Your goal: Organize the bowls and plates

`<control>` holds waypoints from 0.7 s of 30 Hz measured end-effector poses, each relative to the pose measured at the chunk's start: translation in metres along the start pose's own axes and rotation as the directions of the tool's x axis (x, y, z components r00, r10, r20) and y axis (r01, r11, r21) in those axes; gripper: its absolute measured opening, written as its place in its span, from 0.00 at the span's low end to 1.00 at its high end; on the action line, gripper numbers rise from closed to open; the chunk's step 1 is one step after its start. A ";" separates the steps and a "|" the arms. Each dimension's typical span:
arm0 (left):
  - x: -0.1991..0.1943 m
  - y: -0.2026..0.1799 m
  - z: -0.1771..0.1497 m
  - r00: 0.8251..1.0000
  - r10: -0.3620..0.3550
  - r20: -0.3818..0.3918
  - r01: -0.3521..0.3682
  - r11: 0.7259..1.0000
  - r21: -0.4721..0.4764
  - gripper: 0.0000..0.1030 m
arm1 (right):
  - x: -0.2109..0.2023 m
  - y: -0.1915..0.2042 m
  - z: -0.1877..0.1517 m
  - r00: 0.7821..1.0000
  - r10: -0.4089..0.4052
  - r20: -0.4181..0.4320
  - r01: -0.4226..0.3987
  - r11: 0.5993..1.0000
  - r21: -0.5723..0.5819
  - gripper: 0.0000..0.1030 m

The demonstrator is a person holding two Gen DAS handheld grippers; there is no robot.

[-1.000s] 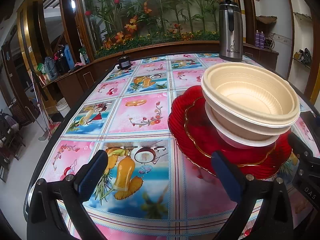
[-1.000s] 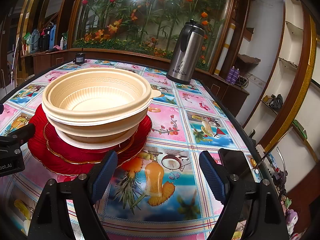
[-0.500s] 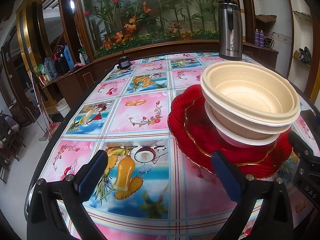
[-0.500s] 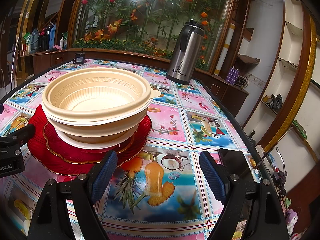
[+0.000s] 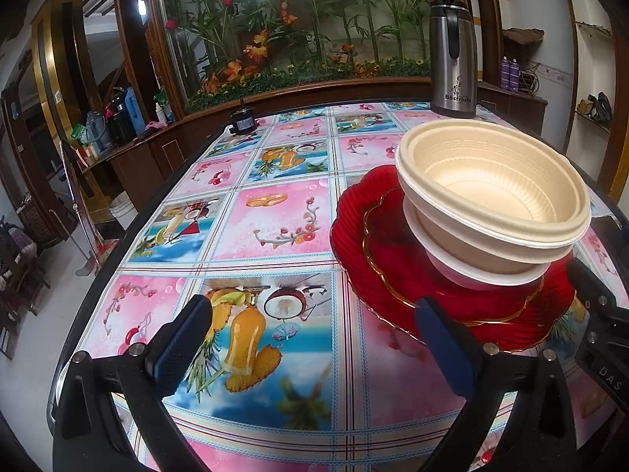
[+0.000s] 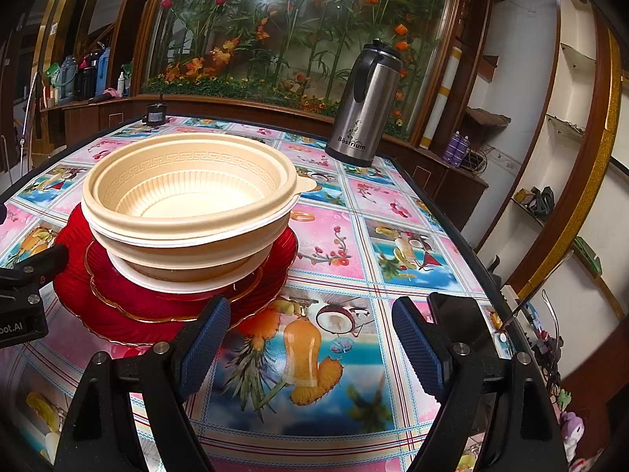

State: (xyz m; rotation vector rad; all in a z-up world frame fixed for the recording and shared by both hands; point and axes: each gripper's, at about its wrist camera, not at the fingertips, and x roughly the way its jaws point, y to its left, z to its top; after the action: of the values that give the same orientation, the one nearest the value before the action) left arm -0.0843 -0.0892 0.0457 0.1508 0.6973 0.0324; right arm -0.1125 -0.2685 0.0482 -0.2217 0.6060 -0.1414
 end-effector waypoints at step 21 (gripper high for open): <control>0.000 0.002 -0.003 1.000 0.024 0.020 -0.025 0.999 0.026 1.00 | 0.000 0.000 0.000 1.000 0.000 0.000 0.000 1.000 0.000 0.85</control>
State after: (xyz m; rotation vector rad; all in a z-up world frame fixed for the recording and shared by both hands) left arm -0.0862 -0.0866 0.0432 0.1846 0.6767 0.0452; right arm -0.1126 -0.2683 0.0481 -0.2213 0.6062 -0.1414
